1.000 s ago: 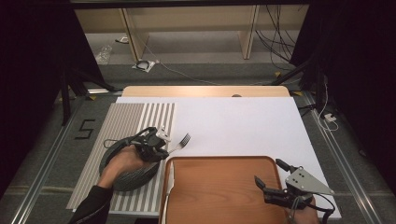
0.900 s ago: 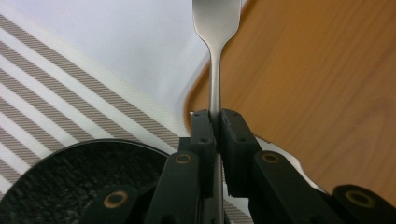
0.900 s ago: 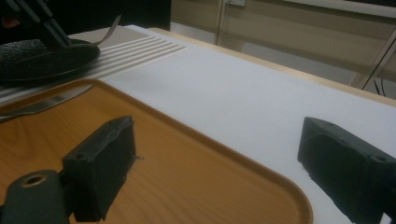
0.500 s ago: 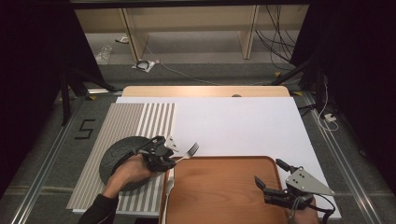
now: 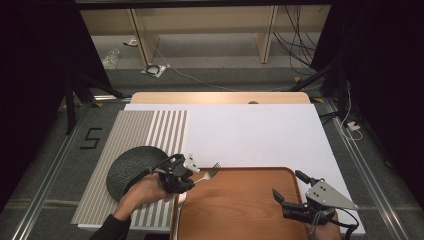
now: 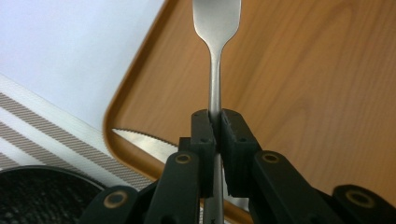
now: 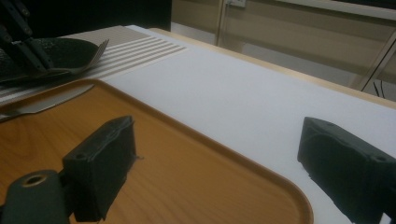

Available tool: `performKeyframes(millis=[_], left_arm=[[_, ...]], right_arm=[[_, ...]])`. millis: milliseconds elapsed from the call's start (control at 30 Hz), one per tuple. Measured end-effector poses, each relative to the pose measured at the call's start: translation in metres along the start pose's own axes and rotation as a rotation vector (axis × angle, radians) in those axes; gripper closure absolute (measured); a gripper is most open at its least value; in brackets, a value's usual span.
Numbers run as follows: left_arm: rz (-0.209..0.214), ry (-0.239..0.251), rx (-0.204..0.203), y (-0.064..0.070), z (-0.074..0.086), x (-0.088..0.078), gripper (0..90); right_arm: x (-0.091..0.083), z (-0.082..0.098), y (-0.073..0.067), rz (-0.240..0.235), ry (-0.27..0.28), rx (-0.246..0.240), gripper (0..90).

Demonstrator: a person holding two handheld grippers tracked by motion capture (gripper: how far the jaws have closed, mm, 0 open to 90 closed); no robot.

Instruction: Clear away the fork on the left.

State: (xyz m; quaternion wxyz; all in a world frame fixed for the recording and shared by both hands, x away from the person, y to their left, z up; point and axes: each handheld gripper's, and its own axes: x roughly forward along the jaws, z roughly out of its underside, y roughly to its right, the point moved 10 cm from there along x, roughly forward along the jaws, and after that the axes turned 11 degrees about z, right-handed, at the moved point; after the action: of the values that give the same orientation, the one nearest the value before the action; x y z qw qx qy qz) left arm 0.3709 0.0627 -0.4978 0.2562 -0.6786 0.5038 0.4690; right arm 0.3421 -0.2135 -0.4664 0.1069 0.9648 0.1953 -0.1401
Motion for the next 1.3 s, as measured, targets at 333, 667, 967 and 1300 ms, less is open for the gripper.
performKeyframes(millis=[333,667,967,1300], left_arm=[[0.052,-0.01,0.017,0.025,-0.002,0.01,84.1],[0.106,-0.02,0.017,0.047,-0.003,0.022,84.1],[0.149,-0.028,0.023,0.065,-0.003,0.03,84.1],[0.185,-0.054,0.026,0.079,0.001,0.041,84.1]], right_arm=[[-0.001,0.001,0.0,0.002,-0.007,-0.003,12.4],[0.0,0.0,0.0,0.001,0.001,0.0,12.5],[-0.001,0.0,0.001,0.005,-0.004,-0.001,12.5],[0.0,0.0,0.001,0.006,0.001,-0.003,12.5]])
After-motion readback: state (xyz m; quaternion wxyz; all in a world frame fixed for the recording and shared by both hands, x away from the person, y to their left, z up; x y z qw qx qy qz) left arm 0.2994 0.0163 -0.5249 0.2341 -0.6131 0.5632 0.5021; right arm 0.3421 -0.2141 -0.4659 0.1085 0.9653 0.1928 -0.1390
